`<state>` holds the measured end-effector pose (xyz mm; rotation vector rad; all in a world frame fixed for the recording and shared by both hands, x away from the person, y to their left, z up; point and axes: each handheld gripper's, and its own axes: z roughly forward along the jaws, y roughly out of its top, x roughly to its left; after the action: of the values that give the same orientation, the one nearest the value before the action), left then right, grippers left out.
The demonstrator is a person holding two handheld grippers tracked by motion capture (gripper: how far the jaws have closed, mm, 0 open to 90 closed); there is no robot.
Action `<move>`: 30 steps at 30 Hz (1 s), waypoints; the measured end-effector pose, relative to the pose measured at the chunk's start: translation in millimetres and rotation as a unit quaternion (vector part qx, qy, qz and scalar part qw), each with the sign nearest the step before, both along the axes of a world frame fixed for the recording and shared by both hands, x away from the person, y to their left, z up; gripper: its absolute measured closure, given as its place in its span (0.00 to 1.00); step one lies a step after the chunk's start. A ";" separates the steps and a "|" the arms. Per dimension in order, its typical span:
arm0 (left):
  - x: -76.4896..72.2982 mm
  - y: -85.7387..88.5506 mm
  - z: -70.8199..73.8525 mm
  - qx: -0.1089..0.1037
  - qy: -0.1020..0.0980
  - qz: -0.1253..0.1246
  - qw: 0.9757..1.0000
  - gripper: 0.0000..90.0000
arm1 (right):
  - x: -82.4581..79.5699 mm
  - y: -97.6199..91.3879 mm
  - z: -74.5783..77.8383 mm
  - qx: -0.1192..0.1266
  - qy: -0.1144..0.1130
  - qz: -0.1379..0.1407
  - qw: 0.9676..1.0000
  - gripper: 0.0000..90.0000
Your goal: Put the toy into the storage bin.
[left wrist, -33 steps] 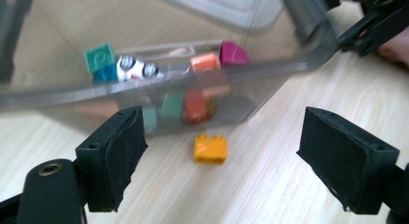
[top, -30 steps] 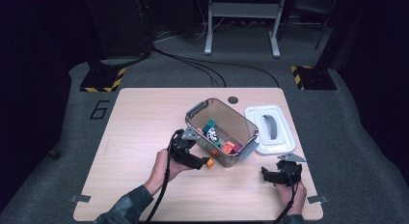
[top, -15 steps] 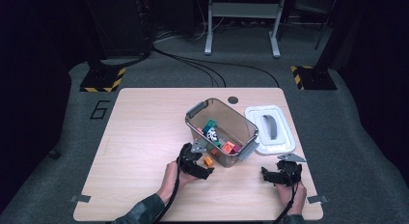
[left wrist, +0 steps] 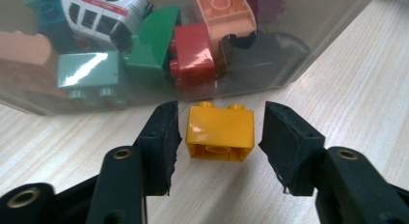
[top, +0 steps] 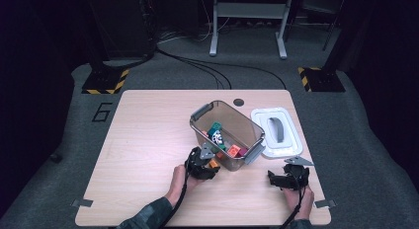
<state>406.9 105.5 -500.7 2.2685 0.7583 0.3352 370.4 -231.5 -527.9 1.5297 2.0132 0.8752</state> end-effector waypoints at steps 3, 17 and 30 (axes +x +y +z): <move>2.3 -1.0 -2.9 0.007 0.003 -0.003 1.000 0.57 | 0.0 0.0 0.0 0.000 0.000 0.000 1.000 0.05; -4.1 6.2 8.5 0.001 0.003 -0.020 1.000 0.66 | 0.2 0.1 0.1 0.005 -0.001 -0.001 1.000 0.05; -8.5 30.7 36.8 -0.012 -0.001 -0.016 1.000 0.66 | 0.2 0.0 0.0 0.000 0.000 0.002 1.000 0.05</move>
<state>398.4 136.2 -463.9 2.2545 0.7206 0.3103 370.6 -231.5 -527.9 1.5265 2.0167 0.8765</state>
